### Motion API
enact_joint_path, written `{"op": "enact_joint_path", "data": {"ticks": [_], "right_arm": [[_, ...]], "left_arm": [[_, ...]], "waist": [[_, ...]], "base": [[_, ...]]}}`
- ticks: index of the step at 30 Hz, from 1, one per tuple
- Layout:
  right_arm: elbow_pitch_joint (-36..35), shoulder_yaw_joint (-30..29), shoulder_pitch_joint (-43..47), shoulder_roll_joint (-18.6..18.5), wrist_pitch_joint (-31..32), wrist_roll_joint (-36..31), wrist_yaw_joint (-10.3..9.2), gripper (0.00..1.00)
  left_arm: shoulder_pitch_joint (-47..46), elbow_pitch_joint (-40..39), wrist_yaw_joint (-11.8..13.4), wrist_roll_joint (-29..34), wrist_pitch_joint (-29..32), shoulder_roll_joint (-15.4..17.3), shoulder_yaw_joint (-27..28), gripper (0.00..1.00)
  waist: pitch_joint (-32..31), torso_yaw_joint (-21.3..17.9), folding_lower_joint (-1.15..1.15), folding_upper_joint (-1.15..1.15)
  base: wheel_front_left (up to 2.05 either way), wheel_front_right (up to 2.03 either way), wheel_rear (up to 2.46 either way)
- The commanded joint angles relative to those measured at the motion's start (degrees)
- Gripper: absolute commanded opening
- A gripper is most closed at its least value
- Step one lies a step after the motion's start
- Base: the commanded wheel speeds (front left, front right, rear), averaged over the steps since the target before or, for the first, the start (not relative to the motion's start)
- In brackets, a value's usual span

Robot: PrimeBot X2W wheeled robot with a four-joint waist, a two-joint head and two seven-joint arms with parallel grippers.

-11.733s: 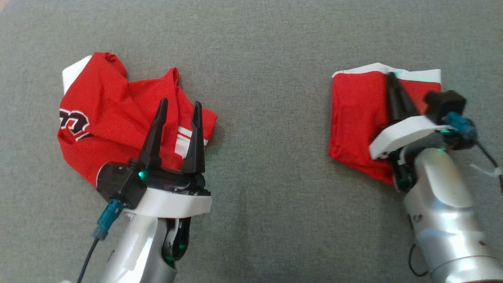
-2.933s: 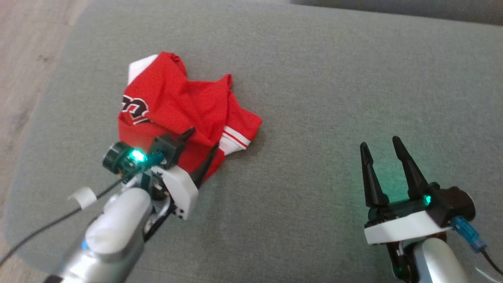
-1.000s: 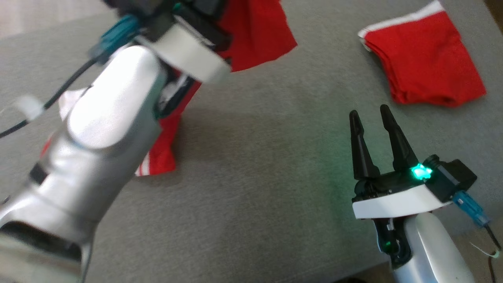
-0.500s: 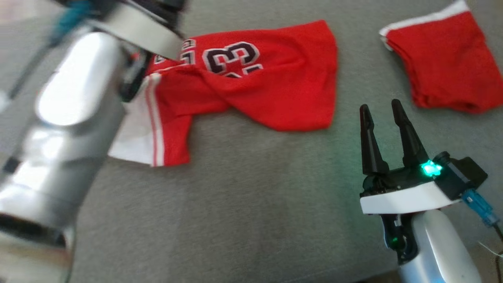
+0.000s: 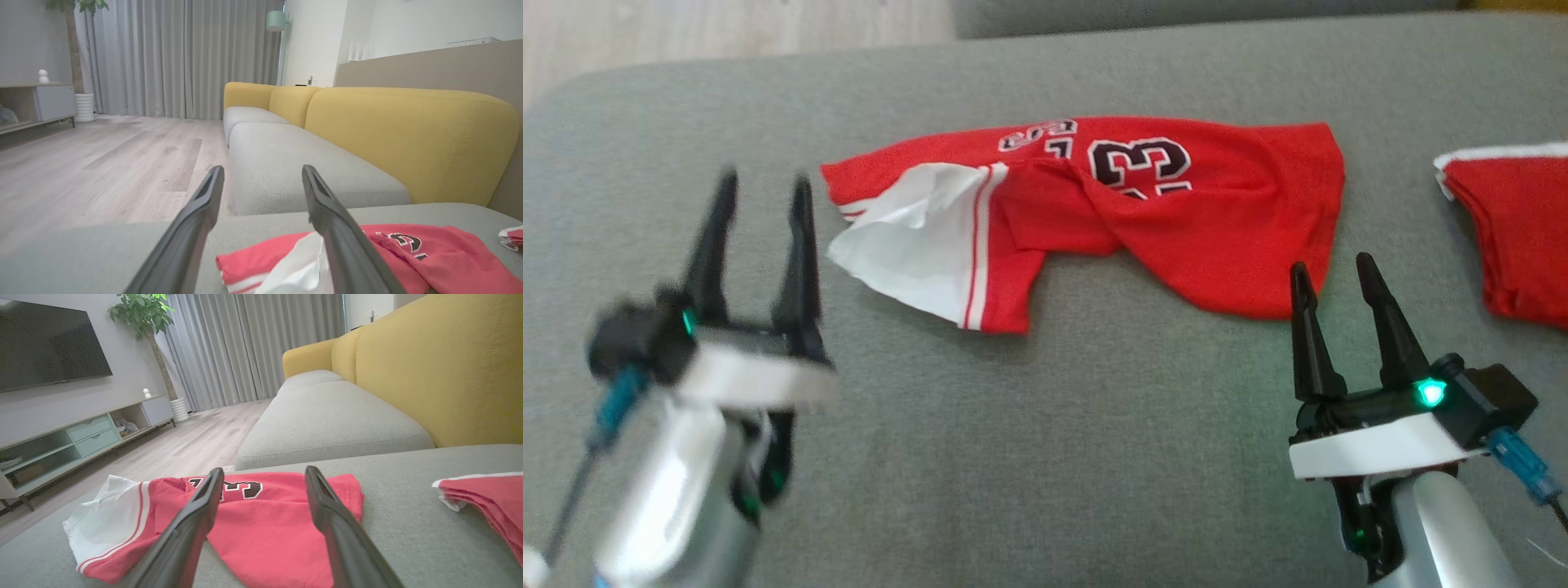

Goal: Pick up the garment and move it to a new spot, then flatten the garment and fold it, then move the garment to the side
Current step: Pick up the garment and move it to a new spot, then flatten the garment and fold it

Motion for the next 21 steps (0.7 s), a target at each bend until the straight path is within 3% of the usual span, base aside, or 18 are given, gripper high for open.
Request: {"op": "enact_joint_path", "data": {"ticks": [1,9,13,21], "right_arm": [[-1.6,1.2,-0.2,-0.2,-0.6,-0.6,0.11,1.00],[-1.4,1.6,0.5,-0.2,-0.6,-0.7,0.11,1.00],[-1.4,2.0,0.4,-0.2,-0.6,-0.8,0.11,1.00],[-1.7,2.2,0.1,-0.2,-0.6,-0.3,0.11,1.00]], "left_arm": [[0.5,-3.0,0.5,0.3,-0.2,-0.1,3.3,1.00],[7.2,-4.4,-0.1,3.1,-0.2,-4.2,6.0,1.00],[6.9,-1.4,-0.9,3.9,0.1,-4.2,6.3,1.00],[2.1,9.1,-2.2,2.9,9.4,-3.1,4.2,1.00]], "waist": [[-1.7,1.4,0.01,0.00],[-2.7,1.4,0.01,0.00],[-2.4,0.6,0.01,0.00],[0.4,-1.6,0.01,0.00]], "base": [[0.00,0.00,0.00],[0.00,0.00,0.00],[0.00,0.00,0.00],[0.00,0.00,0.00]]}}
